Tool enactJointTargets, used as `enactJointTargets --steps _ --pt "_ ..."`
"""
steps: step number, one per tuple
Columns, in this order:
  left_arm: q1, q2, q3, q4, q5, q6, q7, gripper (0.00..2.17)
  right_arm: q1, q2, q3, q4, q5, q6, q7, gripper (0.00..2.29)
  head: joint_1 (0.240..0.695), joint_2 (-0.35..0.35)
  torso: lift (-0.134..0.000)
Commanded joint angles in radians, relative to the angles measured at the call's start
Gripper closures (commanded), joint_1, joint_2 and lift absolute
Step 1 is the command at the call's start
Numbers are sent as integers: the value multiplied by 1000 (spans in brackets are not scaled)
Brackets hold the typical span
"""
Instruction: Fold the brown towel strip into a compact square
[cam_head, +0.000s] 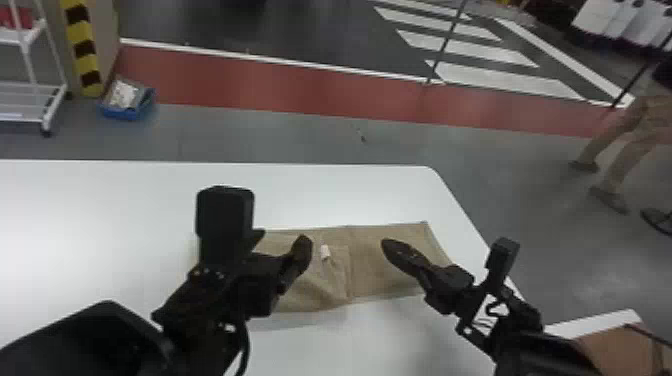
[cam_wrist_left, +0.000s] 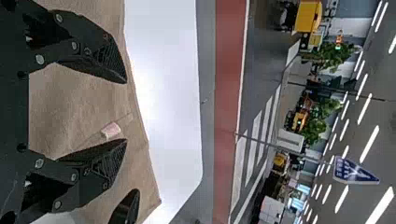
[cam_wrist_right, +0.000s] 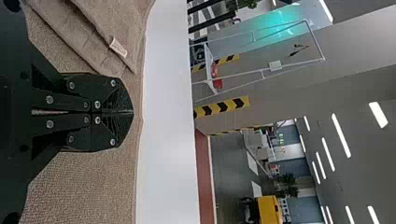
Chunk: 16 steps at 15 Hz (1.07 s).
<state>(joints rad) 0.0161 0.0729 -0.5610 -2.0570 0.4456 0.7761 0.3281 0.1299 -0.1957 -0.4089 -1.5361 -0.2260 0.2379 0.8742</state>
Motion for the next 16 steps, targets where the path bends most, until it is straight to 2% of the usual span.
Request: enactJointTargets --steps 1,2,3,5,7,9,11,12,16 --pt "42 53 87 -6 -36 -87 -32 29 11 6 -21 -47 -35 62 0 468 695 -350 -124" --pt "53 80 112 1 -51 -139 -41 29 20 7 -31 -75 -58 96 -1 -1 695 -350 -124" --pt "67 113 139 11 -71 -200 -49 29 25 19 -41 -107 -61 139 -14 -2 695 -350 -124" --pt "96 153 194 35 -127 -310 -75 29 57 62 -50 -214 -61 240 -90 36 695 -350 -124" --pt "117 160 279 60 -150 -326 -120 29 82 98 -41 -312 -67 372 -170 167 695 -306 -124" --pt "122 185 328 87 -150 -375 -127 46 89 131 -31 -383 -84 519 -230 252 695 -254 -124" --pt "124 189 368 113 -154 -409 -133 49 97 170 -10 -453 -93 639 -310 286 695 -198 -124" --pt "130 191 389 116 -159 -418 -136 63 109 170 15 -484 -107 660 -365 289 695 -149 -124" --pt "148 197 411 129 -166 -452 -156 70 102 168 61 -575 -138 805 -509 289 695 -80 -124"
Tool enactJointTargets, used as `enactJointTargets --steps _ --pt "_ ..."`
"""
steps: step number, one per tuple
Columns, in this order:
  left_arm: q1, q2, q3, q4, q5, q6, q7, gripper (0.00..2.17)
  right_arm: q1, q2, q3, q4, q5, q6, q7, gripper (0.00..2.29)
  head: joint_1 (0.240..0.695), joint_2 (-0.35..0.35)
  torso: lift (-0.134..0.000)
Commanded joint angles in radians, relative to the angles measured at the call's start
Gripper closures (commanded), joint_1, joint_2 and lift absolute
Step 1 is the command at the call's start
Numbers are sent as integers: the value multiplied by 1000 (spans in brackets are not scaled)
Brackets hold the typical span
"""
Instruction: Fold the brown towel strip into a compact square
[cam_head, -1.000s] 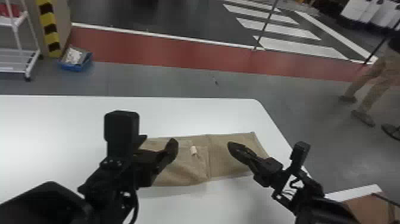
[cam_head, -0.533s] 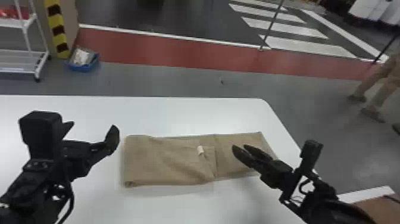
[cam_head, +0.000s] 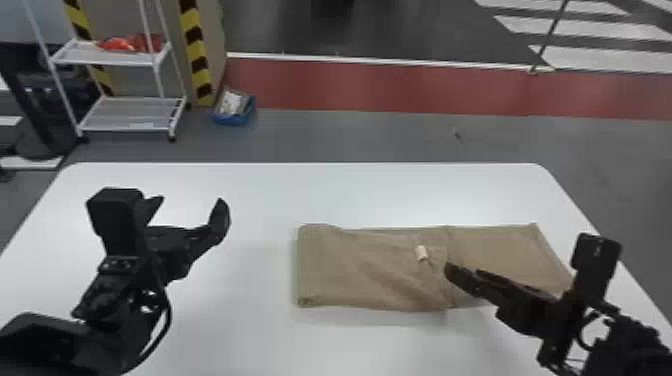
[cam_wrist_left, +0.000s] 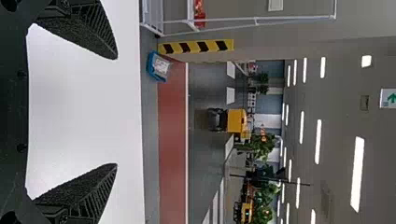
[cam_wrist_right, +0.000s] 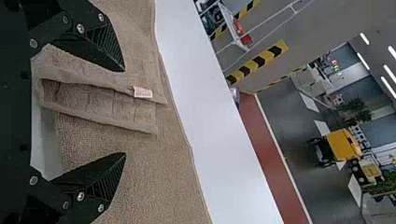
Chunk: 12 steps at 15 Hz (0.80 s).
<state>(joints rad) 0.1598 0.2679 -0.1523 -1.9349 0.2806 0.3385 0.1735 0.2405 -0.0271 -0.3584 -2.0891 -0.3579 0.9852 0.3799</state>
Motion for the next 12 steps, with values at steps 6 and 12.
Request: enactJointTargets --steps 6,12 --pt "7 1 -13 16 -6 -45 -19 73 -87 -8 67 -8 11 128 -82 680 695 -49 -124" --pt "18 7 -4 14 -6 -51 -25 76 -142 -17 104 50 47 214 -104 694 695 -32 -124"
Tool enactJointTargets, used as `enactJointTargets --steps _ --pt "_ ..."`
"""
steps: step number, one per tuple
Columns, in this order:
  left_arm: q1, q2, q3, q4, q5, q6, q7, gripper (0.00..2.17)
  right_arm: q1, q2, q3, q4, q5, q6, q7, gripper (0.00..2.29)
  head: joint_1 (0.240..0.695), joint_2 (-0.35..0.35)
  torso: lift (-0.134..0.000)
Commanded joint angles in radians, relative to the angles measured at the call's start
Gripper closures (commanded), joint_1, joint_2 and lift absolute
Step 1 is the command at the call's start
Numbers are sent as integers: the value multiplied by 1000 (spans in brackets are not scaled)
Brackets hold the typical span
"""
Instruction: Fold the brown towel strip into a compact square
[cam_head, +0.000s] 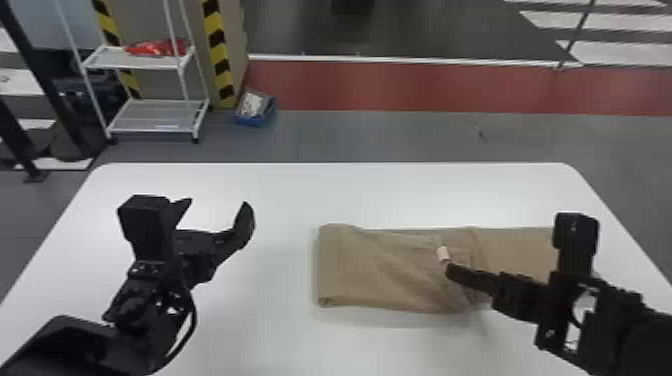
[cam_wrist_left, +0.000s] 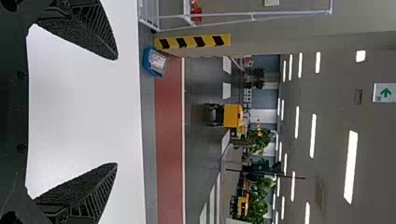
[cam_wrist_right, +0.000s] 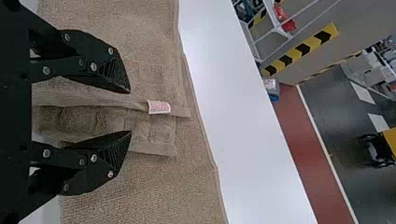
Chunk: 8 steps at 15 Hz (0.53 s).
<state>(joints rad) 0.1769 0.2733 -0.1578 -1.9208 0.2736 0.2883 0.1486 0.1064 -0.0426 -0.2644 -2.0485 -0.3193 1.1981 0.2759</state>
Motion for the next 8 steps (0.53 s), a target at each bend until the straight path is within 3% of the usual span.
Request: enactJointTargets --steps 1,3,8 --pt "1 1 1 2 1 -4 0 80 -10 -2 17 14 13 1 2 930 695 -30 -124" --pt "4 1 1 0 1 -4 -6 80 -11 -3 28 14 9 -8 5 1318 695 -26 -124" --pt "7 1 4 -3 1 -7 -8 80 -27 -8 34 13 3 13 8 1416 695 -14 -124"
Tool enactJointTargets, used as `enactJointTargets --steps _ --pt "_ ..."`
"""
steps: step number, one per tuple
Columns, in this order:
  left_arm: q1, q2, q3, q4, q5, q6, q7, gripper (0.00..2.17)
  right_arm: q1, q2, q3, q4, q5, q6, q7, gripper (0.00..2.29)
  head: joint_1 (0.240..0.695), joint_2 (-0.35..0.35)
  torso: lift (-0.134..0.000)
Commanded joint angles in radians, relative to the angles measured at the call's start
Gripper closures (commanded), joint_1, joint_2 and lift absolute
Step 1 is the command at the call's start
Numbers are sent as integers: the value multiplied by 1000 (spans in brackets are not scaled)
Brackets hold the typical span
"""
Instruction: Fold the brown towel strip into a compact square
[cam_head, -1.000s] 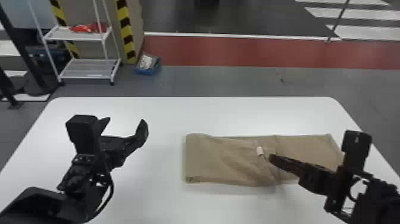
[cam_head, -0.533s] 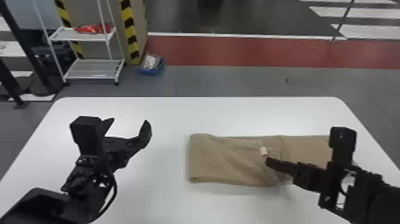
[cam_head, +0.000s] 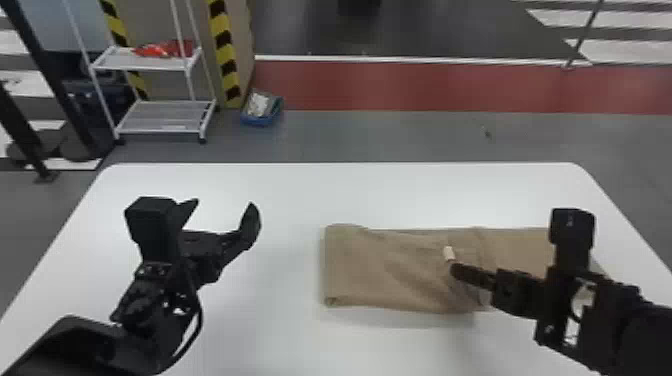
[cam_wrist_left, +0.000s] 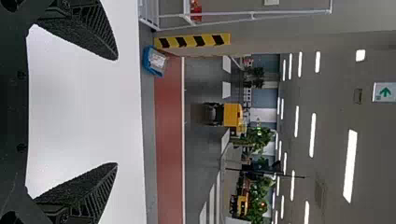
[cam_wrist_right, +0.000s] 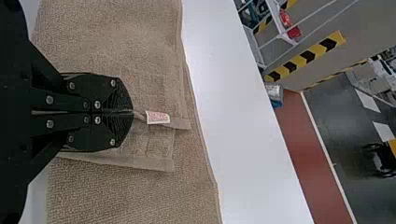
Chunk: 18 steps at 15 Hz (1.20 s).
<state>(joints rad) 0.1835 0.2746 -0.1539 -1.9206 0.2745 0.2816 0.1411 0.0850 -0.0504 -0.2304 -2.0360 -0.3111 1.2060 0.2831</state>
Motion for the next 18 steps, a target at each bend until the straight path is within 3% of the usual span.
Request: enactJointTargets --steps 1,6,9,13,18 --pt "1 0 0 -3 0 0 -1 80 -4 0 2 -3 -11 8 1 1416 695 -13 -124" --pt "1 -2 -1 0 0 0 -9 80 79 1 -32 -153 -71 30 -2 1416 695 -6 -124" --pt "2 0 0 0 2 -9 -11 80 170 7 -81 -197 -91 -53 -2 1416 695 -13 -124" --pt "8 0 -6 2 2 -9 -11 80 182 4 -168 -139 -138 -130 8 1416 695 -56 -124" --pt "25 0 -13 -14 -3 -9 -6 80 114 0 -144 2 -94 -121 -10 1416 695 -98 -124"
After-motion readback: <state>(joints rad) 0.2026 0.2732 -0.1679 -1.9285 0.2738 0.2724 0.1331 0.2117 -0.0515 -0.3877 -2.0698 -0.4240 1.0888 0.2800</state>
